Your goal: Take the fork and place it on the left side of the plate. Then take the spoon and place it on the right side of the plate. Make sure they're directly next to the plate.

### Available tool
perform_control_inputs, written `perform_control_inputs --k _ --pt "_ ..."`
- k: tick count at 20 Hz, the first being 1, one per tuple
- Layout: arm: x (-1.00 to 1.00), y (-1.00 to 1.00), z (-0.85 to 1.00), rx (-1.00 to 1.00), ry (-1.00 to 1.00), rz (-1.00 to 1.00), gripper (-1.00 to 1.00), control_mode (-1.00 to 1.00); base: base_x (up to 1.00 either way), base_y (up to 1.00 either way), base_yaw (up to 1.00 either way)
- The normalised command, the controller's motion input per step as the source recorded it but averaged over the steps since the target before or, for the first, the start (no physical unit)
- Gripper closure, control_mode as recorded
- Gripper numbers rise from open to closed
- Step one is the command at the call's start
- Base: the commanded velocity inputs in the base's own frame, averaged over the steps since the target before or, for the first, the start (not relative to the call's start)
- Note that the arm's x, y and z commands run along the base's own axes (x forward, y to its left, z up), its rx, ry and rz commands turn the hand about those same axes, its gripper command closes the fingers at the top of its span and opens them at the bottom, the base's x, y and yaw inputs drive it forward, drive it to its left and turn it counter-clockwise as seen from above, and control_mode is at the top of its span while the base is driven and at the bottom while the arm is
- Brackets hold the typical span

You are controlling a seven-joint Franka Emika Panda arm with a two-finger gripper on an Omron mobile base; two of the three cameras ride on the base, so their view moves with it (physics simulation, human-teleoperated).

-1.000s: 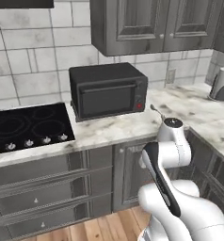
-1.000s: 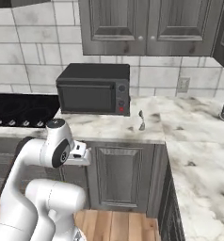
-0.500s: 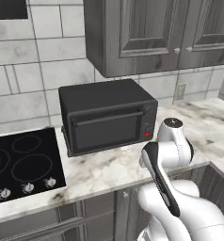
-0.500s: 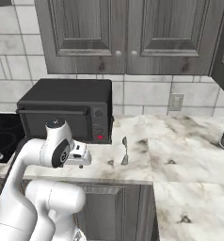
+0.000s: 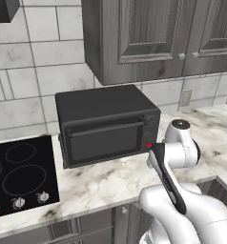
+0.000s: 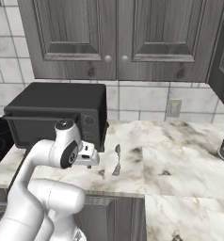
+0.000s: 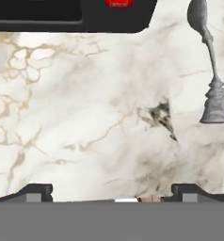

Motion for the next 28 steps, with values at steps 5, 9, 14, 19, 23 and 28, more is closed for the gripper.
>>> perform_control_inputs --k 5,9,14,19,23,28 --pt "0.58 -0.84 -0.3 0.07 0.0 0.0 -1.0 -1.0 0.0 0.0 0.0" --pt "0.64 -0.7 -0.22 0.07 0.01 -0.02 -1.0 -1.0 0.0 0.0 0.0" --pt "0.66 -0.56 -0.21 0.06 0.0 -0.02 -1.0 -1.0 0.0 0.0 0.0" --pt "0.56 -0.36 -0.03 0.0 0.03 -0.01 -1.0 -1.0 0.0 0.0 0.0" --pt "0.44 -0.12 -0.08 0.0 0.06 0.0 -1.0 -1.0 0.0 0.0 0.0" --pt "0.32 -0.1 -0.3 0.0 0.04 0.0 -1.0 -1.0 0.0 0.0 0.0"
